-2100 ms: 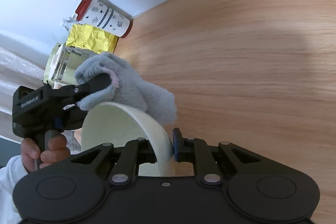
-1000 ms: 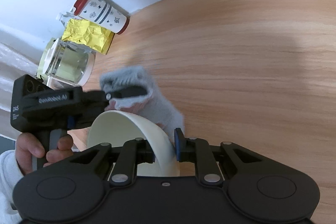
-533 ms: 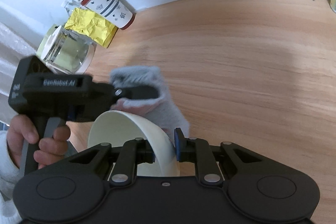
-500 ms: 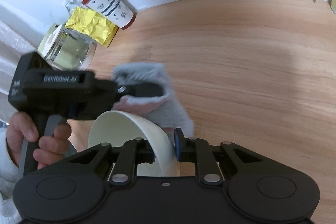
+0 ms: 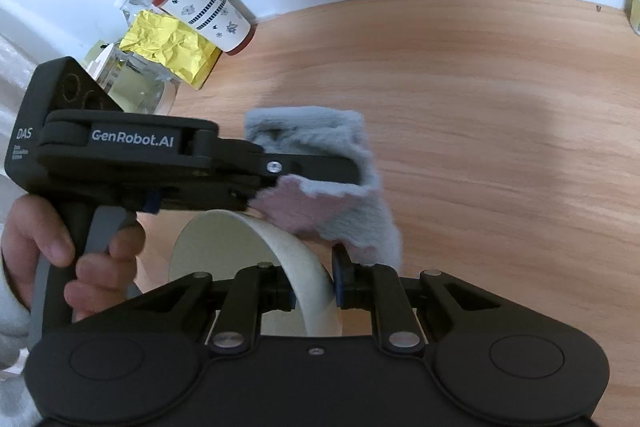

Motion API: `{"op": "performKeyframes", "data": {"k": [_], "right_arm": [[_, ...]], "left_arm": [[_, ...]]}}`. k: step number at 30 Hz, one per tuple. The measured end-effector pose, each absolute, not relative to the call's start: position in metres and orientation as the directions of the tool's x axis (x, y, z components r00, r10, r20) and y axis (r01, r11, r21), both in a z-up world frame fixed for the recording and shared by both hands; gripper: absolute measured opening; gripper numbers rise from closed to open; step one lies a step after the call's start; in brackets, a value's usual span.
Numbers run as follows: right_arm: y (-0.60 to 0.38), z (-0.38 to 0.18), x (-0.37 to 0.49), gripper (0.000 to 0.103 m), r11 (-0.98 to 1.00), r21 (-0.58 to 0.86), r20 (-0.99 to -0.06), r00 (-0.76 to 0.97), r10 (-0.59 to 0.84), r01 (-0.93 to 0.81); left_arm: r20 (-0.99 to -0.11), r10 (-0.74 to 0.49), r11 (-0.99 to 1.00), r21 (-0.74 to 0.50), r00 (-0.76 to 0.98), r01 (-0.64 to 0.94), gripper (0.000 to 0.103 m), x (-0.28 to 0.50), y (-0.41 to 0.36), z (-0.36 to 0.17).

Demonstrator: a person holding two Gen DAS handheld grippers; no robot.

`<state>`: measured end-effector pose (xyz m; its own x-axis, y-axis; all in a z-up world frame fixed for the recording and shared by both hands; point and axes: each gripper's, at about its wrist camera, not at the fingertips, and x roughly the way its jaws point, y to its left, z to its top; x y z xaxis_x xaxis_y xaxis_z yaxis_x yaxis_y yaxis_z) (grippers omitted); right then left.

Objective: Clean bowl
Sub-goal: 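Rub the towel in the left gripper along the bowl's outer wall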

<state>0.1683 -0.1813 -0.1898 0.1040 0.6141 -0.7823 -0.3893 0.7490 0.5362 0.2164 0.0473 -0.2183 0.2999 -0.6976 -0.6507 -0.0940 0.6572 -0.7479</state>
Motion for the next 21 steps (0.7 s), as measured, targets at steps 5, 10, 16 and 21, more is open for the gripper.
{"op": "performKeyframes", "data": {"k": [5,10,16,21], "right_arm": [[-0.186,-0.191,0.173,0.019,0.761,0.530,-0.790,0.107,0.603,-0.373],[-0.195,-0.192,0.178,0.019,0.767,0.551,-0.783,0.114,0.611,-0.330],[-0.198,-0.196,0.180,0.019,0.756,0.583,-0.766,0.108,0.633,-0.299],[-0.191,-0.196,0.176,0.019,0.738,0.609,-0.748,0.098,0.656,-0.290]], "left_arm": [[-0.677,-0.670,0.675,-0.726,0.303,-0.128,0.015,0.201,0.071,-0.221],[-0.680,-0.659,0.660,-0.727,0.321,-0.187,0.015,0.182,0.087,-0.229],[-0.610,-0.687,0.540,-0.792,0.395,-0.285,0.015,0.173,0.095,-0.235],[-0.555,-0.700,0.465,-0.832,0.450,-0.303,0.015,0.176,0.090,-0.230]]}}
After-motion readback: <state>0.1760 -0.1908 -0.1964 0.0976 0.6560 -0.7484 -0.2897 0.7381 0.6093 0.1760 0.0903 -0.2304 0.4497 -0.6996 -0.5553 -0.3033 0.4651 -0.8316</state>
